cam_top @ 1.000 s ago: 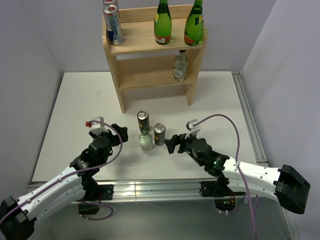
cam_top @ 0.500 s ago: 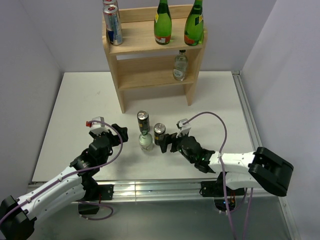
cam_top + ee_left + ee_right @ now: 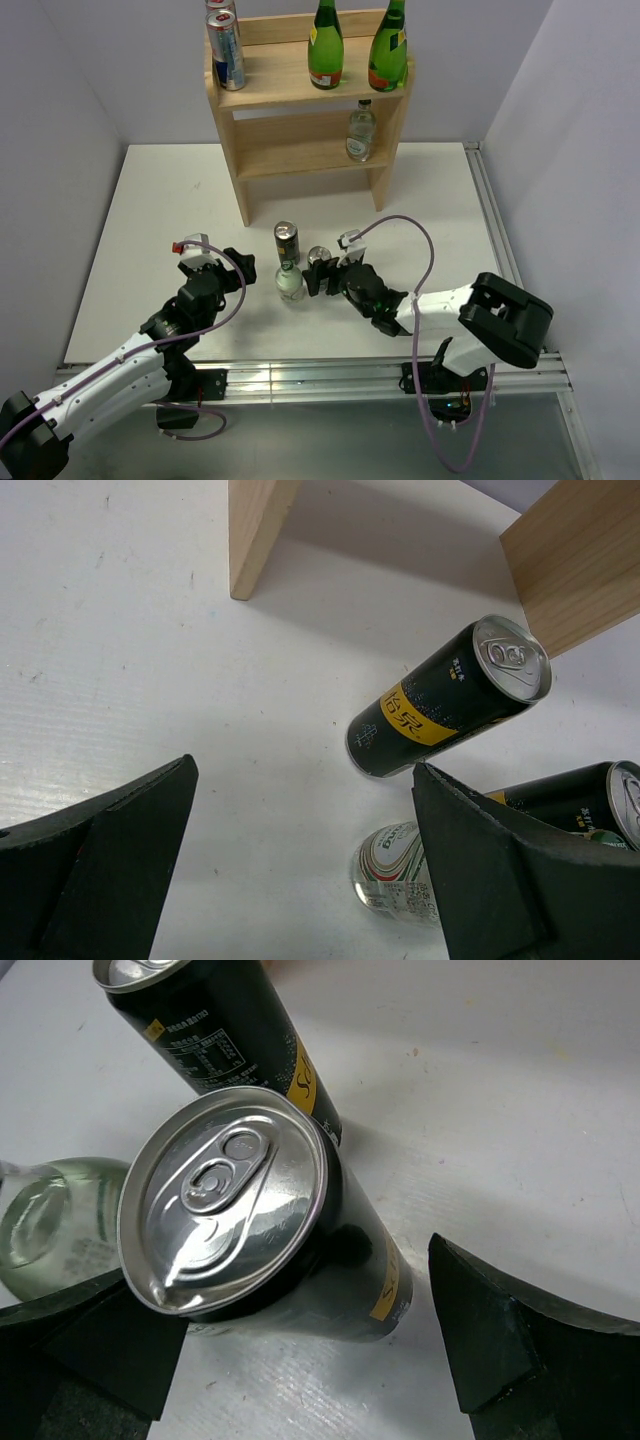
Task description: Place and organize the beverage onto the shelf
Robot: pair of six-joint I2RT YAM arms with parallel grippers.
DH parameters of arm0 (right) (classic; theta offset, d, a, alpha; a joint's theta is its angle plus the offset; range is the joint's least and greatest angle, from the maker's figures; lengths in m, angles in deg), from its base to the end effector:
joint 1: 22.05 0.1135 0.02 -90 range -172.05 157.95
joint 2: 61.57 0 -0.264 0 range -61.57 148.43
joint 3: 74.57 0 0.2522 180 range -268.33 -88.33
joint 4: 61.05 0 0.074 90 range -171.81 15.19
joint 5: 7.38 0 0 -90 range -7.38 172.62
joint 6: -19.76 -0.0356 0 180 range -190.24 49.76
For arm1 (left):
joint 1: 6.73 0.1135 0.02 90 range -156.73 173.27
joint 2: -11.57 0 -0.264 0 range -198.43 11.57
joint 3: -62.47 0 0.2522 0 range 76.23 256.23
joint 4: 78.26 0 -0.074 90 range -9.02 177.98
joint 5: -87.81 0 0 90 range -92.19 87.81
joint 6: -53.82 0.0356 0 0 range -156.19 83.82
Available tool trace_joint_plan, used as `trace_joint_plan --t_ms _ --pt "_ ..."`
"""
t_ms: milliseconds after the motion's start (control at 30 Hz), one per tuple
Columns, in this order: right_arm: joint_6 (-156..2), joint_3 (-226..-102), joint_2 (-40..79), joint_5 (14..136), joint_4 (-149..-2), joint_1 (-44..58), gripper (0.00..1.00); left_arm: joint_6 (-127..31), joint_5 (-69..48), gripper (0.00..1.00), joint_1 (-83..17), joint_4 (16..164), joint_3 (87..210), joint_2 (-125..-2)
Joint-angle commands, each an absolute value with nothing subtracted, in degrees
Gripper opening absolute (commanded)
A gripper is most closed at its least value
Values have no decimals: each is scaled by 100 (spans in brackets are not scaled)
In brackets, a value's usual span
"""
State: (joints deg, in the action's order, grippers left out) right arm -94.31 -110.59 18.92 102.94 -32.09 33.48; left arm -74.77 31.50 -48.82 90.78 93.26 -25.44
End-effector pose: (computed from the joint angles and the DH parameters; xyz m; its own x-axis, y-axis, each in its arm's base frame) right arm 0.1572 0.2072 0.1685 -0.3763 0.1277 -0.9177 -0.4712 0.8264 0.3082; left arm 0.1312 -0.0919 0.2145 -0.2739 -0.4520 -0.8490 -0.0082 0.8838 -0.4678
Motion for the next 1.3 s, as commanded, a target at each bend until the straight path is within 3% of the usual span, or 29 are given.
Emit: trace_joint_plan --t_ms 0,200,300,333,367,433,467,700,867,1267 --pt "-9309 -11338 2183 10512 -2630 3393 100 -7415 3085 96 -4910 9334 9310 -2552" --pt "-9221 -11496 2588 10687 -2366 3376 100 -7415 3085 95 -4910 9316 9319 -2534" --pt "-9177 -11540 2720 10705 -2270 3376 88 -7415 3077 95 -4918 9316 9301 -2516" --pt "-9160 -11566 2729 10766 -2278 3376 67 -7415 3085 95 -4918 9316 9310 -2525" --pt "-9142 -11558 2738 10802 -2235 3376 55 -7415 3077 95 -4910 9316 9310 -2525" --pt "-9151 -11567 2694 10977 -2304 3376 9 -7415 3085 95 -4918 9307 9310 -2534" --pt "-9160 -11575 2616 11030 -2392 3376 0 -7415 3085 95 -4918 9307 9319 -2534" --pt "-8914 -11865 1518 11733 -3639 3428 0 -7424 3085 95 -4910 9307 9310 -2534" --pt "-8194 -13243 989 12015 -4763 3464 0 -7424 3103 95 -4910 9307 9328 -2552" --pt "-7112 -17418 3018 11251 -6021 3279 0 -7661 3664 99 -4918 9000 9196 -1876"
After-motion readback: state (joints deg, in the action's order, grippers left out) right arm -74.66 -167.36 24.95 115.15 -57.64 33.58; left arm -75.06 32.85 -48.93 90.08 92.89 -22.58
